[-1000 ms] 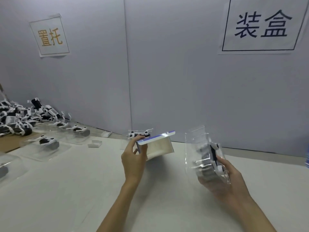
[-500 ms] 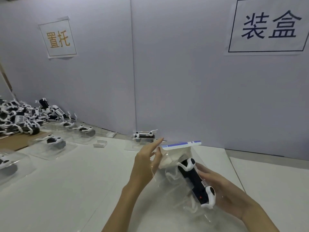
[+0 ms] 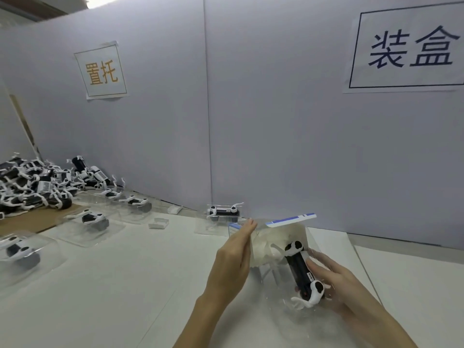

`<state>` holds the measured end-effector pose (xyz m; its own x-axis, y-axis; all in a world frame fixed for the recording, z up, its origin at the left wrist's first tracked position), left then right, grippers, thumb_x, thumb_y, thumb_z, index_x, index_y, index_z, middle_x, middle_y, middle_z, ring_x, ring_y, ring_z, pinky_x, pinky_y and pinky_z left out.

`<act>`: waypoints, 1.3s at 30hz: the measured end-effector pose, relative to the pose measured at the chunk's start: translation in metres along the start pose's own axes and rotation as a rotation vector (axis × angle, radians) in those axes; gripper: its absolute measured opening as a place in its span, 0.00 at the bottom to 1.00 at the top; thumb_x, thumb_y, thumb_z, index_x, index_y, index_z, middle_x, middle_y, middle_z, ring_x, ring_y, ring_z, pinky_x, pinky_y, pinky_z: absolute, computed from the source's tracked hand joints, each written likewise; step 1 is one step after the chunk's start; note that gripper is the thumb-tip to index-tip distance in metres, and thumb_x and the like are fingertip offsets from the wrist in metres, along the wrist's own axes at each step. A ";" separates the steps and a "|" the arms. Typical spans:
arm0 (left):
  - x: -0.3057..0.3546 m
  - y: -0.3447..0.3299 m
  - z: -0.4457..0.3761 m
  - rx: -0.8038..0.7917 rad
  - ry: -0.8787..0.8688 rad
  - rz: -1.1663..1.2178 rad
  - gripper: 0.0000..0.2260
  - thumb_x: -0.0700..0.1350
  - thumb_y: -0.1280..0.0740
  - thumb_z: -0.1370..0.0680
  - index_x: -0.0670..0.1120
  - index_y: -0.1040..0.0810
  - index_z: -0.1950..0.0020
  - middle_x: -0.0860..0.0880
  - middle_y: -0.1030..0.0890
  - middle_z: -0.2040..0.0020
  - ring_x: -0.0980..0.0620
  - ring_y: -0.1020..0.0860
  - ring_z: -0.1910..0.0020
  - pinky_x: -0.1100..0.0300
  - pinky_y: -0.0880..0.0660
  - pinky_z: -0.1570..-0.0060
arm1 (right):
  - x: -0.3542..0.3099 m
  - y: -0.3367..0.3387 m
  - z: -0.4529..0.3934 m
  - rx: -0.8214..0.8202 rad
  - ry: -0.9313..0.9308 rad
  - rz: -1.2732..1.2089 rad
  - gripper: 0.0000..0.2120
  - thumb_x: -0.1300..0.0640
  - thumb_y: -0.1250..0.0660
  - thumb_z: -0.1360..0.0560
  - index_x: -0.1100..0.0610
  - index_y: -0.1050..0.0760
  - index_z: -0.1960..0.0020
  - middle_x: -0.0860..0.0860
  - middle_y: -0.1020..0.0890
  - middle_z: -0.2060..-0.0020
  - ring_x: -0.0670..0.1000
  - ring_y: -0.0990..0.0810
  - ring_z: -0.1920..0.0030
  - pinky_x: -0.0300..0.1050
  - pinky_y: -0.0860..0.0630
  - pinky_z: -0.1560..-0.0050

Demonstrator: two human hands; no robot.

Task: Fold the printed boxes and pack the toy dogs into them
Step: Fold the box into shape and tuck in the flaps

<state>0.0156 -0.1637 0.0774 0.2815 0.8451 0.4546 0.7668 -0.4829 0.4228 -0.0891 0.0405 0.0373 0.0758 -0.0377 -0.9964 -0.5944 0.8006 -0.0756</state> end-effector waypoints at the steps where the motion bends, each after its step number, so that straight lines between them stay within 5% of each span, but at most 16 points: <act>1: 0.000 0.000 0.001 0.016 0.004 0.001 0.20 0.34 0.38 0.15 0.43 0.27 0.23 0.50 0.26 0.24 0.56 0.29 0.24 0.58 0.30 0.26 | 0.000 -0.001 0.001 0.006 -0.016 0.018 0.16 0.45 0.27 0.25 0.42 0.19 0.37 0.55 0.12 0.47 0.61 0.12 0.50 0.55 0.16 0.47; 8: 0.004 -0.007 0.005 0.017 -0.004 0.045 0.20 0.30 0.40 0.17 0.43 0.22 0.29 0.49 0.25 0.25 0.57 0.31 0.23 0.53 0.29 0.26 | 0.013 -0.002 0.003 0.015 -0.195 0.090 0.09 0.49 0.30 0.20 0.50 0.13 0.46 0.54 0.12 0.52 0.50 0.14 0.64 0.38 0.23 0.71; 13: 0.014 -0.023 0.009 -0.099 -0.028 0.146 0.18 0.32 0.43 0.16 0.44 0.20 0.32 0.54 0.25 0.26 0.57 0.33 0.22 0.54 0.30 0.26 | 0.021 0.006 0.005 0.086 -0.243 0.047 0.09 0.58 0.29 0.23 0.61 0.15 0.47 0.64 0.13 0.54 0.59 0.16 0.62 0.48 0.20 0.62; 17: 0.010 -0.028 0.008 -0.133 0.055 0.210 0.18 0.32 0.42 0.16 0.46 0.19 0.34 0.56 0.22 0.29 0.60 0.31 0.23 0.53 0.29 0.27 | 0.017 0.024 0.001 0.334 -0.094 -0.150 0.09 0.60 0.34 0.20 0.61 0.18 0.44 0.59 0.16 0.55 0.55 0.19 0.61 0.47 0.22 0.65; 20: 0.006 -0.037 0.014 -0.268 0.181 0.293 0.13 0.45 0.39 0.14 0.50 0.20 0.32 0.64 0.22 0.31 0.63 0.33 0.24 0.51 0.30 0.27 | 0.019 0.028 -0.003 0.381 -0.048 -0.298 0.13 0.59 0.38 0.20 0.60 0.19 0.40 0.57 0.15 0.54 0.54 0.21 0.58 0.49 0.27 0.64; 22: 0.008 -0.049 0.023 -0.456 0.227 0.311 0.23 0.61 0.33 0.20 0.58 0.27 0.25 0.74 0.31 0.28 0.66 0.43 0.20 0.60 0.39 0.22 | 0.020 0.025 -0.006 0.352 -0.069 -0.387 0.16 0.59 0.36 0.20 0.64 0.20 0.36 0.59 0.13 0.55 0.57 0.19 0.59 0.52 0.26 0.62; 25: 0.015 -0.063 0.033 -0.576 0.113 0.165 0.38 0.66 0.26 0.26 0.61 0.36 0.20 0.71 0.41 0.21 0.65 0.57 0.18 0.61 0.49 0.21 | 0.025 0.024 -0.009 0.327 -0.090 -0.425 0.20 0.54 0.36 0.18 0.61 0.26 0.29 0.63 0.14 0.49 0.62 0.18 0.54 0.58 0.23 0.55; 28: 0.017 -0.060 0.027 -0.449 0.070 0.149 0.31 0.64 0.27 0.24 0.58 0.30 0.23 0.66 0.33 0.23 0.63 0.50 0.18 0.61 0.46 0.20 | 0.025 0.026 -0.012 0.335 -0.096 -0.250 0.21 0.46 0.41 0.15 0.58 0.23 0.30 0.61 0.14 0.47 0.60 0.18 0.53 0.55 0.23 0.52; 32: 0.005 -0.043 0.017 -0.219 0.094 0.163 0.21 0.42 0.22 0.26 0.49 0.18 0.34 0.62 0.21 0.34 0.59 0.31 0.25 0.56 0.29 0.27 | 0.016 0.019 -0.007 0.375 -0.072 -0.050 0.19 0.44 0.43 0.14 0.54 0.18 0.40 0.55 0.15 0.51 0.60 0.18 0.54 0.53 0.22 0.51; 39: -0.012 -0.003 0.016 0.250 0.304 0.301 0.17 0.32 0.22 0.29 0.51 0.14 0.46 0.60 0.14 0.47 0.59 0.17 0.42 0.59 0.18 0.46 | 0.005 -0.024 -0.004 0.205 0.174 0.100 0.12 0.65 0.37 0.16 0.52 0.24 0.38 0.49 0.18 0.38 0.50 0.22 0.36 0.53 0.27 0.34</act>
<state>0.0187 -0.1688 0.0583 0.3589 0.5532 0.7518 0.8029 -0.5937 0.0536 -0.0777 0.0183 0.0337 -0.1237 -0.0402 -0.9915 -0.4162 0.9091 0.0150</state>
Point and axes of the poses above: each hand's wrist, its own z-axis away from the middle knuckle, its own y-axis out of the back of the hand, x = y × z, the point moved 7 cm from there along -z, towards the middle knuckle
